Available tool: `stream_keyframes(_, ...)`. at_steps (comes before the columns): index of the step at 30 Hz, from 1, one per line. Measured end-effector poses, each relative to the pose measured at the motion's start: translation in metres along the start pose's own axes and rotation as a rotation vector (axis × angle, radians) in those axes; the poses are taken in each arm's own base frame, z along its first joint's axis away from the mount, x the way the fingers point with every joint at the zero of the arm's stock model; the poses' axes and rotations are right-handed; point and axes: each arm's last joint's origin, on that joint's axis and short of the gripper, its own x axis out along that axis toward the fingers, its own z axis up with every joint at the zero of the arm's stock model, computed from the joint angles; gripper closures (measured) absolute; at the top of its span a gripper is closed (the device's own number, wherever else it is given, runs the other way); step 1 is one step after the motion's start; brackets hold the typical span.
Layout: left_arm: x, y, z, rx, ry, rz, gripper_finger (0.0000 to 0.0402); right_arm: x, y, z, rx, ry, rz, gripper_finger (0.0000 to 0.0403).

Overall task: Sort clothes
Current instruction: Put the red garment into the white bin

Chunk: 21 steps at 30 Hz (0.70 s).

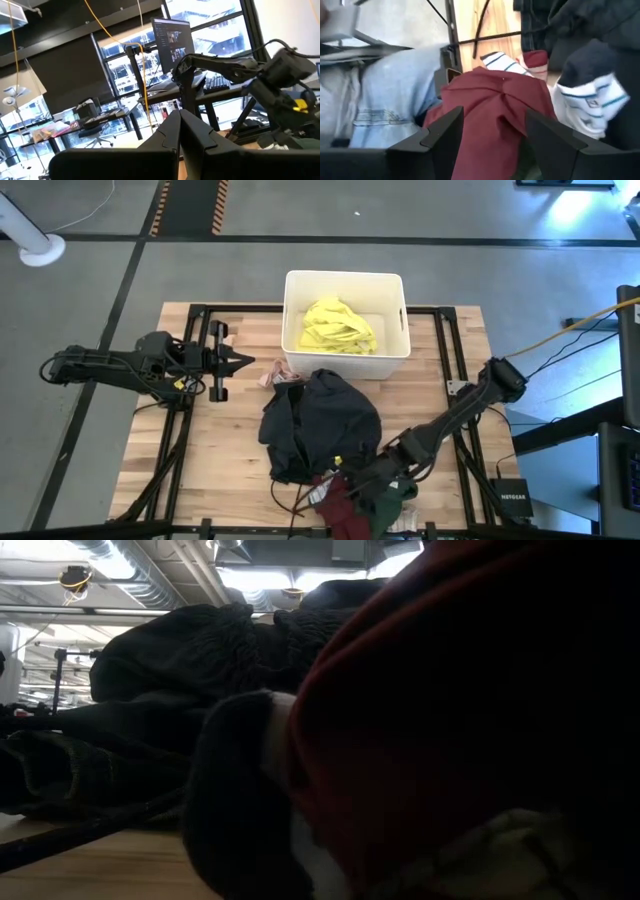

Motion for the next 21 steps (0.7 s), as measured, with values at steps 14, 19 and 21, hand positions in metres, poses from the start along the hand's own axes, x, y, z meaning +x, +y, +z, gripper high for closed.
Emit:
stream_keyframes(14, 0.0, -0.001, -0.002, 0.017, 0.02, -0.007, 0.0402, 0.033, -0.005, -0.009, -0.044, 0.031, -0.071, 0.0201)
stream_keyframes(19, 0.0, -0.001, -0.002, 0.019, 0.018, -0.006, 0.0402, 0.035, -0.005, -0.01, -0.047, 0.045, -0.07, 0.0289)
stream_keyframes(21, 0.0, -0.001, -0.002, 0.019, 0.018, -0.006, 0.0402, 0.035, -0.005, -0.01, -0.05, 0.05, -0.067, 0.0335)
